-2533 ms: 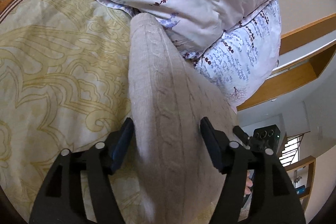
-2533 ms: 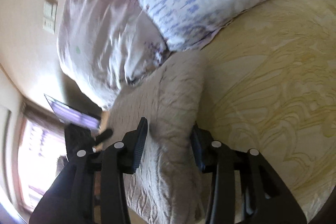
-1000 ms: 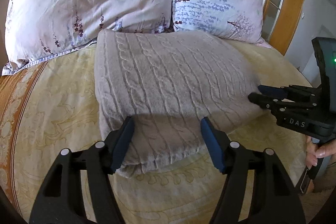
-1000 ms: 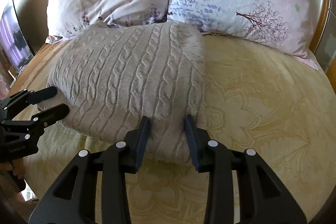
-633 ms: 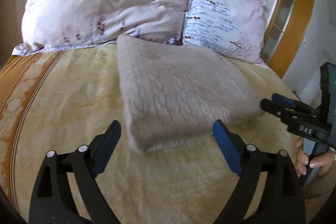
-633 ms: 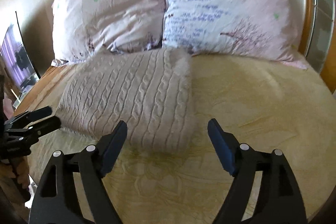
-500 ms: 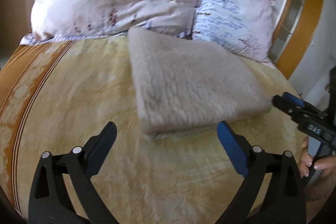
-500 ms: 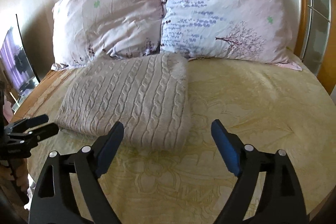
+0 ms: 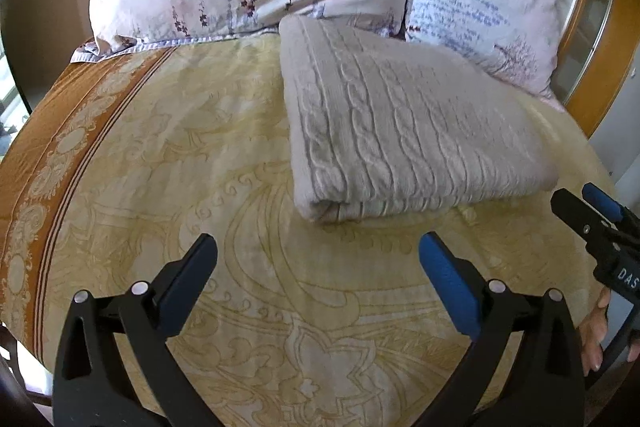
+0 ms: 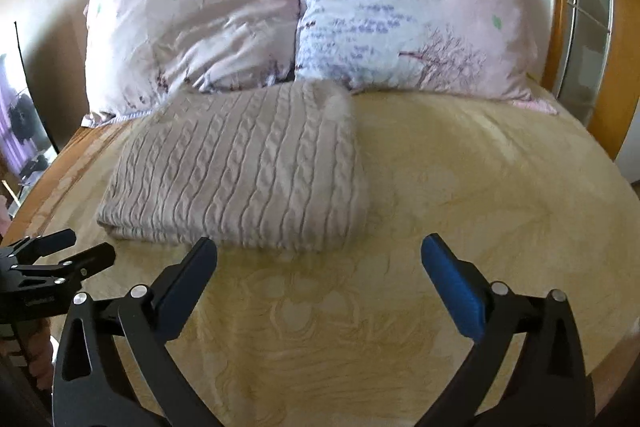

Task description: Fold small clothes

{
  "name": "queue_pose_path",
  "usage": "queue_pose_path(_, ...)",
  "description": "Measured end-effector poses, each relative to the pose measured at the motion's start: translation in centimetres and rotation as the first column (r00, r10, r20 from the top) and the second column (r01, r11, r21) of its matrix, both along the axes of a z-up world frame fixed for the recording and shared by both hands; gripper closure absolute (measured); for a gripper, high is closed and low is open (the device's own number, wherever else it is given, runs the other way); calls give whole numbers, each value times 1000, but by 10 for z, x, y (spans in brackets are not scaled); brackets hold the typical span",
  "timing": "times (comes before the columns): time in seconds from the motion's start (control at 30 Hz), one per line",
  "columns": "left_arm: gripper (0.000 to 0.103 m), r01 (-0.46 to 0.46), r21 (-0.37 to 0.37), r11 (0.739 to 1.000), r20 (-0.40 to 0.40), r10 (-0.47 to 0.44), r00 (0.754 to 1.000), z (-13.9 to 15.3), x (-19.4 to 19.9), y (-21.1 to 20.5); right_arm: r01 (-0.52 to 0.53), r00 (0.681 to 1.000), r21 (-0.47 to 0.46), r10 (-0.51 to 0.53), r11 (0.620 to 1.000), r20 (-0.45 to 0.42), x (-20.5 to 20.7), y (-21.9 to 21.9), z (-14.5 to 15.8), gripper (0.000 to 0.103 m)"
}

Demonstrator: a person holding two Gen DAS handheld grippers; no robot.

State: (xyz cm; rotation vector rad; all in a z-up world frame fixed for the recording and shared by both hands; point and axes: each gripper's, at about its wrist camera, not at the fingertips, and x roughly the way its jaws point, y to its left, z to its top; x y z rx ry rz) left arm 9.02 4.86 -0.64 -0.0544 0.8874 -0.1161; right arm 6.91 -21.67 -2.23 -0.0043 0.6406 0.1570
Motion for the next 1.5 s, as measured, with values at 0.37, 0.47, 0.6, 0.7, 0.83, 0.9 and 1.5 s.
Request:
queue_pose_path(0.37,2,-5,115,993,-63,13,998,-12,7,-16,6,998,-39,-8,999,-54,4,18,-15,1)
queue_pose_path(0.47,2,-12,131,991,-64,21,998,-12,8,-18,15,998,-47,-18,999,-61,6,18,-16,1)
queue_pose_path(0.6,2,-18,140,990,-70,28,997,-12,8,-18,30,997,-61,-35,998,-71,9,17,-17,1)
queue_pose_path(0.7,2,-21,131,991,-74,31,997,-12,9,-17,42,995,-68,-47,997,-88,11,16,-19,1)
queue_pose_path(0.83,2,-25,118,993,-78,34,996,-13,10,-15,48,991,-76,-57,996,-120,15,17,-23,1)
queue_pose_path(0.9,2,-25,117,993,-78,34,996,-13,10,-15,50,989,-86,-61,995,-135,16,18,-25,1)
queue_pose_path(1.5,2,-25,116,993,-93,36,995,-15,12,-15,71,988,-90,-83,993,-132,16,20,-24,1)
